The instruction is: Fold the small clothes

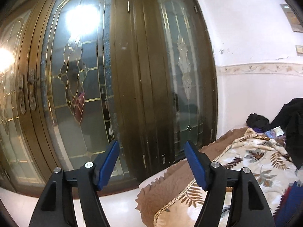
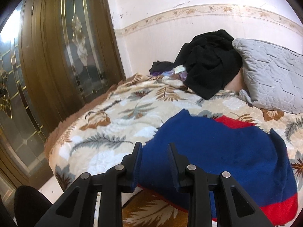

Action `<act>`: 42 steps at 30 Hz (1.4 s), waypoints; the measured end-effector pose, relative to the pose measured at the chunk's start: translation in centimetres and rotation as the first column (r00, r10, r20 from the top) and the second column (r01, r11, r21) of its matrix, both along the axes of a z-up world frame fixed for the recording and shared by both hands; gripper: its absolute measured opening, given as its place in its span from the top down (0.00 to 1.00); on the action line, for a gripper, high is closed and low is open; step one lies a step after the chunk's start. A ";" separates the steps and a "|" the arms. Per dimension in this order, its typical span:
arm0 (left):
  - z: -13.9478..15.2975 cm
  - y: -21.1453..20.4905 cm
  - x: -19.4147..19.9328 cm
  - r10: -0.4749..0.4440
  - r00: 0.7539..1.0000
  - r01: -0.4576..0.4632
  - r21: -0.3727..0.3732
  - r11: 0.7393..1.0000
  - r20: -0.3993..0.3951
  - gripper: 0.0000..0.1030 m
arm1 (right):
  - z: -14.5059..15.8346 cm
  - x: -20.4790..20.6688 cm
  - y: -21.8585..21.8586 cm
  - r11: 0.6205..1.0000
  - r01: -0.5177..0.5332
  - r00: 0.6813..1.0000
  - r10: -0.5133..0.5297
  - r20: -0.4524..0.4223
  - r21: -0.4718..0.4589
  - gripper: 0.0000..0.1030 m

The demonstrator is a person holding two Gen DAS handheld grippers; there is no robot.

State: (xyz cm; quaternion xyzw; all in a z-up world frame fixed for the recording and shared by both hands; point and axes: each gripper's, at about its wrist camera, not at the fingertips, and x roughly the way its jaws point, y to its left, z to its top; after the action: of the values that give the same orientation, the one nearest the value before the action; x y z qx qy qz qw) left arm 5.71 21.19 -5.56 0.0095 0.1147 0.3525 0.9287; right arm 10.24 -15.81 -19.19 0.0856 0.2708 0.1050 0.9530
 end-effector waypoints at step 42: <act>8.8 -26.1 -2.9 -0.479 0.874 0.485 0.222 0.846 -0.082 0.03 | 5.1 -6.9 -14.0 0.952 0.246 0.957 -0.268 0.109 0.184 0.69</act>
State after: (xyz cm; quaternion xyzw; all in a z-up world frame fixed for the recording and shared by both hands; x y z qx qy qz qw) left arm 2.84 -4.88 3.26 0.1522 0.0772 0.1192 0.9781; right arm 3.31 -29.82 -14.10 0.1931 0.1834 0.0078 0.9639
